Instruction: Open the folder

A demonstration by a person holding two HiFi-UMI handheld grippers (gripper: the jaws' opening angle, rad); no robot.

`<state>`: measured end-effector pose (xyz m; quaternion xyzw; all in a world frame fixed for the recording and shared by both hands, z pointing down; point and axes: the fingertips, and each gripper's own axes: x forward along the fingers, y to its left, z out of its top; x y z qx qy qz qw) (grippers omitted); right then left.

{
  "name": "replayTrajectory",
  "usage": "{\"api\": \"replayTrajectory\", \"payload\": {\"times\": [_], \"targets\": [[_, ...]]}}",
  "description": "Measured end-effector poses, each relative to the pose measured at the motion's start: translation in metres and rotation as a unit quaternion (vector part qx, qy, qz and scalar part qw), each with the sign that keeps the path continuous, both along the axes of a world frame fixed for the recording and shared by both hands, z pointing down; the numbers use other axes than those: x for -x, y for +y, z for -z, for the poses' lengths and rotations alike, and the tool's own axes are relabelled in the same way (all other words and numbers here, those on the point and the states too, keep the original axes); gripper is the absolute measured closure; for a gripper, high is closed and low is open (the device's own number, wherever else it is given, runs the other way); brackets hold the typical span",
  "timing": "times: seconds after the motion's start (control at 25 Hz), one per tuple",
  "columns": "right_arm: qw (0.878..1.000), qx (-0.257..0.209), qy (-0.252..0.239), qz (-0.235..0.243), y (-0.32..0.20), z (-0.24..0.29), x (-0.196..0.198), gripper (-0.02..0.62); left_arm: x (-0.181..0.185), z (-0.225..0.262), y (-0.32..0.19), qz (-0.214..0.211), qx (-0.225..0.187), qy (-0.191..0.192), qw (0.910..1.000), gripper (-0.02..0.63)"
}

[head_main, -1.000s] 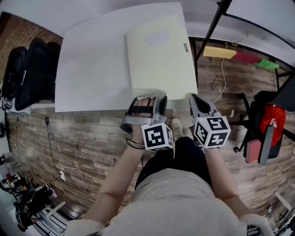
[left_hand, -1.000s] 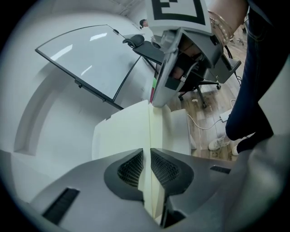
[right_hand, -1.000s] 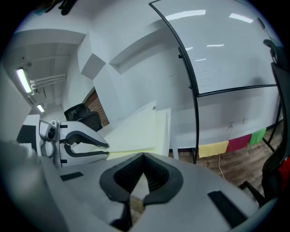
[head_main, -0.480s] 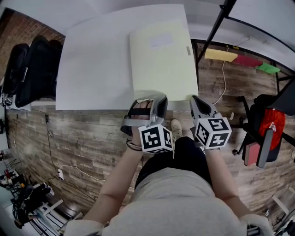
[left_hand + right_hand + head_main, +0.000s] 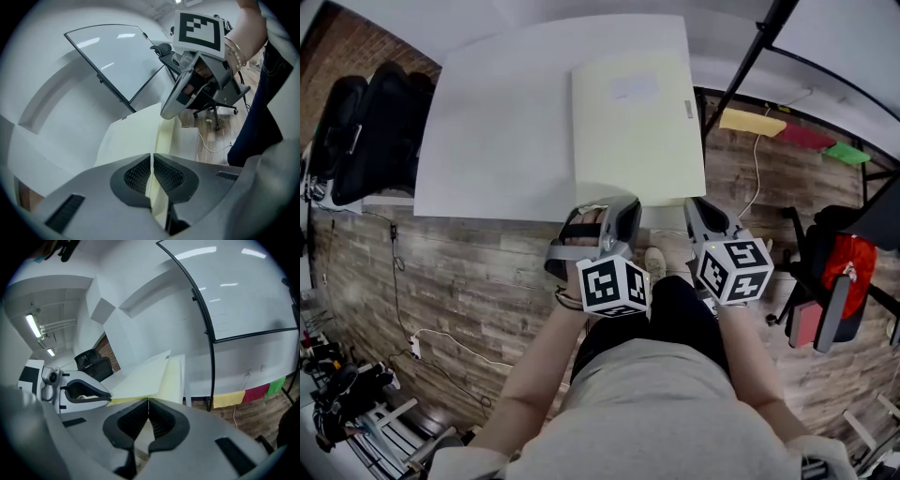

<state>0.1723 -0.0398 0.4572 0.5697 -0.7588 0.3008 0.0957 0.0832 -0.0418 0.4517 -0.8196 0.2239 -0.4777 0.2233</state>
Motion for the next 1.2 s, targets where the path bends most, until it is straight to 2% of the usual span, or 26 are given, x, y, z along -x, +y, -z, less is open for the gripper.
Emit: {"api": "replayTrajectory", "payload": {"times": [0.24,0.56,0.88,1.2], "targets": [[0.999,-0.023,-0.017,0.022,-0.013,0.016,0.005,0.574,-0.004,0.005,-0.003,0.002,-0.007,0.006,1.0000,0.569],[0.998,-0.023,-0.030,0.044,-0.016,0.022,0.006,0.574,-0.009,0.008,-0.004,0.025,-0.005,0.029,0.9993,0.569],[0.997,-0.029,-0.035,0.057,-0.017,0.026,0.003,0.574,-0.016,0.012,-0.002,0.031,-0.005,0.032,0.9990,0.558],[0.996,-0.040,-0.038,0.069,-0.016,0.031,-0.001,0.574,-0.028,0.020,-0.001,0.038,-0.030,0.038,0.9981,0.541]]}}
